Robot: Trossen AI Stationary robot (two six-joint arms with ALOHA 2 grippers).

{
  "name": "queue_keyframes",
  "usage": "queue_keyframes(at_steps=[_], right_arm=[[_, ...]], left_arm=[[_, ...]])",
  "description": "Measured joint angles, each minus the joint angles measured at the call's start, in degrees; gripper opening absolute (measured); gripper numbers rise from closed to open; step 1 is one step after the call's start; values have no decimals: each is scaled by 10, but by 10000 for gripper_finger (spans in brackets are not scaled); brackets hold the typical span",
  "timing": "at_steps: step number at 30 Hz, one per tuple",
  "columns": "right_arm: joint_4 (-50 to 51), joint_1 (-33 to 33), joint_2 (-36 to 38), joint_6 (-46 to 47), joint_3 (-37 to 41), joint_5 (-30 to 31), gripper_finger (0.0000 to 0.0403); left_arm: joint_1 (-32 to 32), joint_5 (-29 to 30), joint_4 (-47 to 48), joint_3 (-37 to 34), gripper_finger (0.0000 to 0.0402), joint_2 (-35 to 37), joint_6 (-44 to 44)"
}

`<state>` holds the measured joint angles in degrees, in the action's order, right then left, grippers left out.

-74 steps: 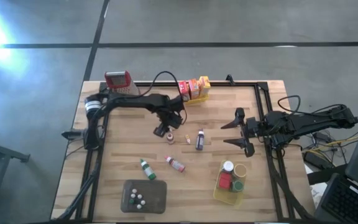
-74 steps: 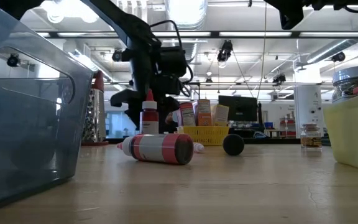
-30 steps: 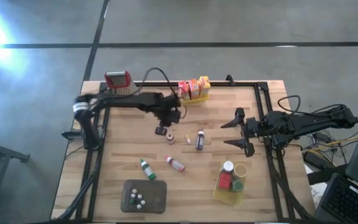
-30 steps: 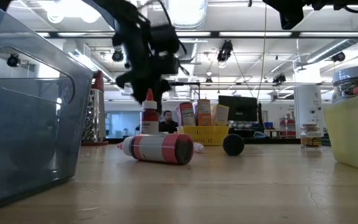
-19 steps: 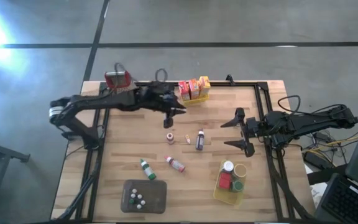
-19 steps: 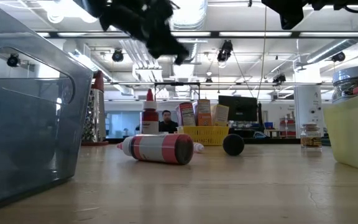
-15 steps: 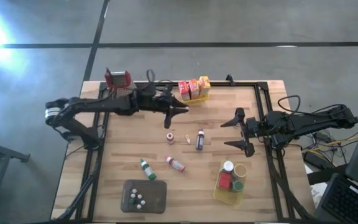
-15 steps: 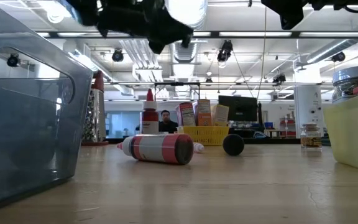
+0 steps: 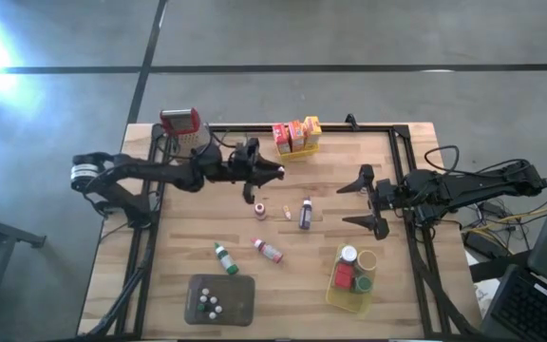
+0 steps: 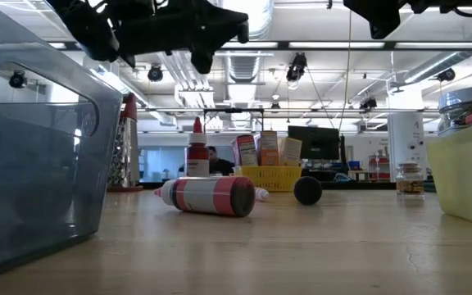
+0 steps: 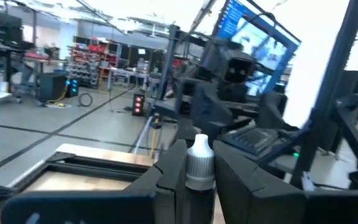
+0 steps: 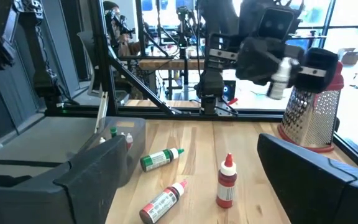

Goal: Pick & Place Kitchen Items
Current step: Put the black food coloring bottle into the black bin

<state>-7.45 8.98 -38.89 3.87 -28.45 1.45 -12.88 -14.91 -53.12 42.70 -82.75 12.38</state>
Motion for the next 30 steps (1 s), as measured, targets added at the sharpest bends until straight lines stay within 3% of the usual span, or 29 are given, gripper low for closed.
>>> queue_keyframes(at_steps=[14,23,30], right_arm=[[-15,0,-2,2,0,0,313],[-17,0,-17,70,0,0,286],[-124,-1,-94,26,0,33,271]], left_arm=[[51,15,-4,4,69,-2,-18],[55,15,-3,2,69,-2,-16],[56,33,-3,2,69,-2,-19]])
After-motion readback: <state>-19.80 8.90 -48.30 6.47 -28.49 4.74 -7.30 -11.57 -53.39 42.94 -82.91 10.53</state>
